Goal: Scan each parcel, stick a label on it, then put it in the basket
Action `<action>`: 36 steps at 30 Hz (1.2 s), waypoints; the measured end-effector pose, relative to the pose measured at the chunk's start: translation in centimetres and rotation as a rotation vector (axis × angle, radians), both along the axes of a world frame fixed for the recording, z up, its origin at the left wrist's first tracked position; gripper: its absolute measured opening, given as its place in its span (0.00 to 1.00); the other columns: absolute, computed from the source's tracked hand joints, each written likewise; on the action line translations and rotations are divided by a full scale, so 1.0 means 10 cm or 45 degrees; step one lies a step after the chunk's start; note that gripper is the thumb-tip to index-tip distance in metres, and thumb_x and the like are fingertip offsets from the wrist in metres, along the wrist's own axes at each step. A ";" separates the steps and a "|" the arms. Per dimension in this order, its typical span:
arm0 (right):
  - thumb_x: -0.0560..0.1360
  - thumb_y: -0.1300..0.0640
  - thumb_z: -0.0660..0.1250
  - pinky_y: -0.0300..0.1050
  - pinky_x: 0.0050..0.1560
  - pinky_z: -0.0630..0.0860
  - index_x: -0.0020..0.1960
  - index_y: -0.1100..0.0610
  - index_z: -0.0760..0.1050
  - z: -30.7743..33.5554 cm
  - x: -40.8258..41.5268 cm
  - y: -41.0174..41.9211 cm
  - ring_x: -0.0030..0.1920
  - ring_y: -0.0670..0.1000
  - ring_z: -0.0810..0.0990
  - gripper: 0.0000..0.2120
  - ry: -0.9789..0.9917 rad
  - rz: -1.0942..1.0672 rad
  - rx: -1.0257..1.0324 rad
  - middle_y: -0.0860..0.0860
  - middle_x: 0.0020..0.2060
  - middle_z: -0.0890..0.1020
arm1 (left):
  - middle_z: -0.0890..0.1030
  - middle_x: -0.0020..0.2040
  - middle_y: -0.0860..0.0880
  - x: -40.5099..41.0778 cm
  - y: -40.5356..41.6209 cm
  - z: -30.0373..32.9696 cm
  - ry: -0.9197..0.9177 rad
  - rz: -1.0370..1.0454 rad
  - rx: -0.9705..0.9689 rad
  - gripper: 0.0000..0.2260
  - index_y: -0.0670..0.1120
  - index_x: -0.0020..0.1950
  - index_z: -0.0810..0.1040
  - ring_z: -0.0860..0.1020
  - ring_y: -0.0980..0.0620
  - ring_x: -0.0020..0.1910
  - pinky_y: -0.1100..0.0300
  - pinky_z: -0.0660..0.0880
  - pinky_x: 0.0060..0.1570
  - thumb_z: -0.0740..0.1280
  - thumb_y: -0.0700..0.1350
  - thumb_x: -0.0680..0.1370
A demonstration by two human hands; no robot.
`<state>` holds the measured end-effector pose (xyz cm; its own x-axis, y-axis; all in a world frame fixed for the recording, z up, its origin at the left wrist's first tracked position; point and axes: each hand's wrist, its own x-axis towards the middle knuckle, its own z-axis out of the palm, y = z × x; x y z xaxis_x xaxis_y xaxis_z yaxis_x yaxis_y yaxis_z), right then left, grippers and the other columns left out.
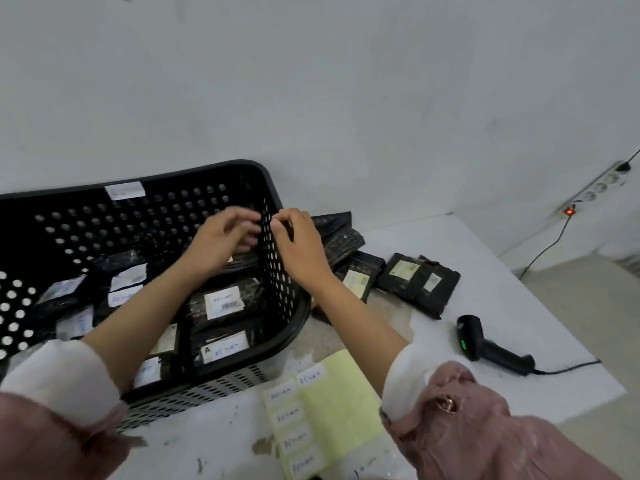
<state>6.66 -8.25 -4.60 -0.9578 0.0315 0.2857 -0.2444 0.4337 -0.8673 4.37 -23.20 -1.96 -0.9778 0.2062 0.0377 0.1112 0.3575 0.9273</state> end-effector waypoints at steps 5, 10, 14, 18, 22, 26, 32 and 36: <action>0.81 0.56 0.60 0.50 0.57 0.72 0.61 0.61 0.71 -0.43 0.25 0.73 0.57 0.55 0.75 0.12 -0.067 -0.037 0.056 0.56 0.55 0.76 | 0.79 0.38 0.49 0.28 1.03 0.30 0.346 0.010 0.272 0.10 0.45 0.50 0.78 0.78 0.56 0.35 0.65 0.78 0.41 0.58 0.36 0.81; 0.75 0.60 0.64 0.52 0.61 0.68 0.70 0.56 0.64 -1.20 0.77 2.27 0.65 0.60 0.69 0.24 -0.674 -0.527 0.516 0.57 0.65 0.70 | 0.78 0.35 0.51 0.57 2.08 -0.22 0.317 -0.171 0.227 0.11 0.49 0.46 0.78 0.76 0.55 0.33 0.58 0.76 0.39 0.58 0.39 0.79; 0.75 0.53 0.65 0.58 0.69 0.63 0.76 0.53 0.54 -1.58 1.22 3.20 0.72 0.59 0.62 0.33 -0.983 -0.562 0.669 0.56 0.72 0.62 | 0.80 0.46 0.48 0.69 2.80 -0.99 0.149 -0.319 -0.066 0.09 0.45 0.51 0.79 0.79 0.51 0.45 0.59 0.74 0.48 0.60 0.37 0.79; 0.74 0.49 0.65 0.58 0.69 0.63 0.78 0.51 0.45 -1.84 1.36 3.56 0.69 0.58 0.66 0.41 -1.200 -0.281 0.920 0.54 0.71 0.63 | 0.69 0.66 0.47 0.79 3.27 -1.68 -0.104 -0.487 -0.470 0.14 0.45 0.67 0.71 0.70 0.49 0.65 0.67 0.65 0.58 0.59 0.43 0.81; 0.76 0.51 0.64 0.50 0.61 0.70 0.73 0.53 0.57 -2.02 1.34 3.71 0.62 0.55 0.71 0.29 -1.092 -0.254 1.119 0.52 0.64 0.69 | 0.69 0.67 0.45 0.70 3.61 -1.95 -0.381 -0.350 -0.545 0.15 0.44 0.67 0.70 0.69 0.47 0.65 0.55 0.67 0.66 0.60 0.44 0.81; 0.76 0.51 0.63 0.47 0.52 0.72 0.63 0.54 0.66 -2.09 1.28 3.85 0.57 0.54 0.72 0.18 -1.038 -0.196 1.062 0.52 0.58 0.71 | 0.75 0.62 0.39 0.42 3.74 -2.04 -1.153 0.610 0.223 0.21 0.37 0.67 0.70 0.77 0.41 0.58 0.50 0.77 0.49 0.59 0.52 0.81; 0.76 0.50 0.63 0.46 0.46 0.68 0.63 0.54 0.65 -2.16 1.20 3.98 0.54 0.54 0.73 0.19 -1.028 -0.200 0.931 0.51 0.56 0.72 | 0.79 0.54 0.40 0.02 3.57 -2.16 -1.325 0.761 0.686 0.19 0.36 0.65 0.72 0.77 0.47 0.40 0.53 0.77 0.50 0.62 0.49 0.81; 0.75 0.51 0.65 0.46 0.47 0.68 0.63 0.54 0.64 -2.11 1.19 4.02 0.53 0.54 0.74 0.20 -1.041 -0.206 0.796 0.51 0.55 0.74 | 0.78 0.48 0.41 -0.09 3.55 -2.01 -1.317 0.706 0.789 0.14 0.35 0.65 0.71 0.76 0.49 0.39 0.51 0.75 0.60 0.63 0.36 0.79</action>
